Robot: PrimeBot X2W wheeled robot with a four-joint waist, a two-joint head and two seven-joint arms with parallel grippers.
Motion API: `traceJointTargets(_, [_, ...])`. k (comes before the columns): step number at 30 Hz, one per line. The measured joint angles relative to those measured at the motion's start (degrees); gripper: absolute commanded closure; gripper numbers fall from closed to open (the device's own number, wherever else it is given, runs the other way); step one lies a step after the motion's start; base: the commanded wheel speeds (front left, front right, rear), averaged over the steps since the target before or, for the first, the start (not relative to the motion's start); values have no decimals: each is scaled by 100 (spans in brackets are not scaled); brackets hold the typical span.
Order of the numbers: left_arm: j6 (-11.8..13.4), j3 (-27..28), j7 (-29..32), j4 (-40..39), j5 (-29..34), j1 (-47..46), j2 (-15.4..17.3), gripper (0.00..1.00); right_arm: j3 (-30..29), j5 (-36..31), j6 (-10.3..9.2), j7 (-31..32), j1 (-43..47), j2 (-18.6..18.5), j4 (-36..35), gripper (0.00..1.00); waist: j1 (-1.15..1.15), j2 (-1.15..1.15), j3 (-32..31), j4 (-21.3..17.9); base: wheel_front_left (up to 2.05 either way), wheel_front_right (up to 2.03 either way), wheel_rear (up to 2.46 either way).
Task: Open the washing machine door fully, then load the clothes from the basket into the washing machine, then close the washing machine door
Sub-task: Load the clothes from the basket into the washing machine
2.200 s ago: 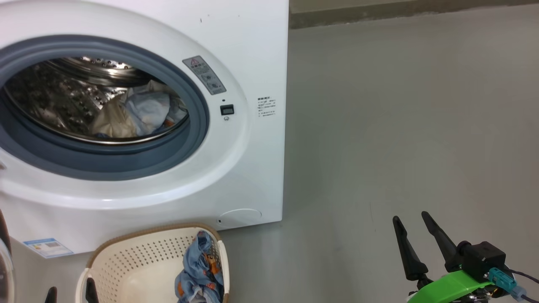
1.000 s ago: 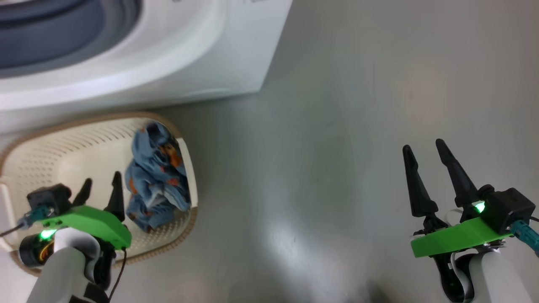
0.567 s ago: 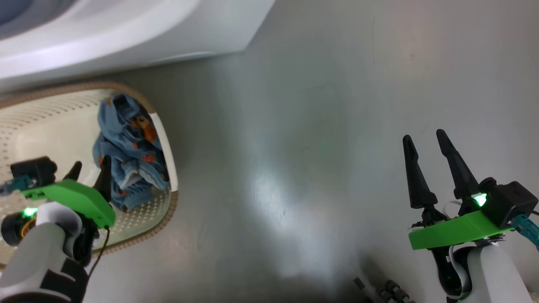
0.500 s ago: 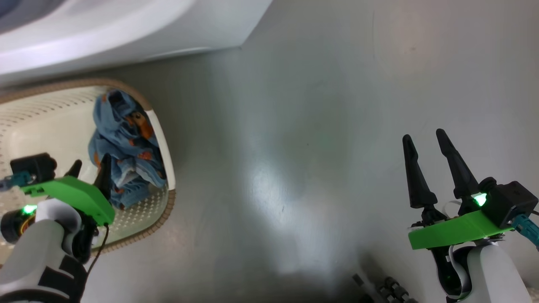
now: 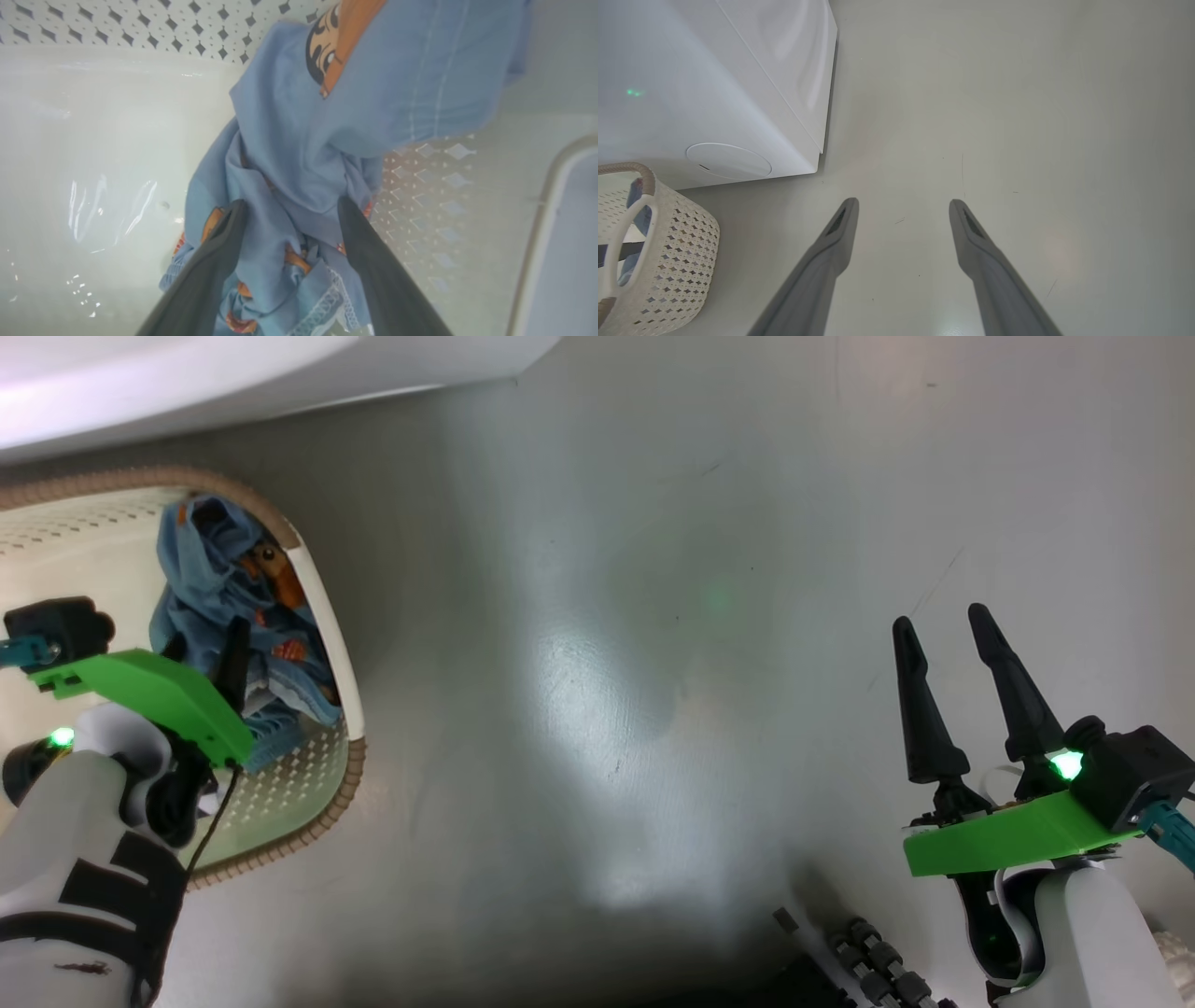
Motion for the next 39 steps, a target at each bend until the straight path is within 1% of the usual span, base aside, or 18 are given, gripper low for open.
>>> traceJointTargets(5, [0,-244,203,-74,-382,-84,19,0,19,0,0,1,-7,13,-4,0,0,0,99,-2,0,0,0])
traceJointTargets(9, [0,-425,205,-99,-520,-162,118,0,62,0,0,1,-9,25,-4,0,0,0,158,-30,0,0,0])
traceJointTargets(14, [0,-612,193,277,-602,-352,208,1,77,0,0,0,-9,33,-4,0,0,0,189,-96,0,0,0])
traceJointTargets(15, [0,-641,196,399,-601,-409,208,44,77,0,0,0,-9,35,-5,0,0,0,192,-107,0,0,0])
traceJointTargets(16, [0,-668,201,525,-593,-472,203,80,77,0,0,0,-9,35,-7,0,0,0,195,-117,0,0,0])
traceJointTargets(17, [0,-679,203,630,-571,-524,192,100,77,0,0,0,-9,36,-8,0,0,0,197,-126,0,0,0])
traceJointTargets(21, [0,-686,176,1003,-568,-705,57,100,73,0,0,0,-8,41,-20,0,0,0,179,-167,0,0,0])
traceJointTargets(27, [0,-705,-78,996,-626,-745,-49,100,25,-1,0,0,-8,44,-29,0,0,0,155,-158,0,0,0])
traceJointTargets(32, [0,-829,-598,711,-738,-628,-45,100,2,0,0,0,-25,48,-20,0,0,0,8,-92,0,0,0])
traceJointTargets(35, [0,-936,-953,458,-758,-436,16,100,2,1,0,0,-111,49,7,0,0,0,-124,-55,0,0,0])
traceJointTargets(39, [0,-983,-1174,81,-757,-131,103,100,-3,1,0,0,-148,45,76,0,0,0,-347,10,0,0,0])
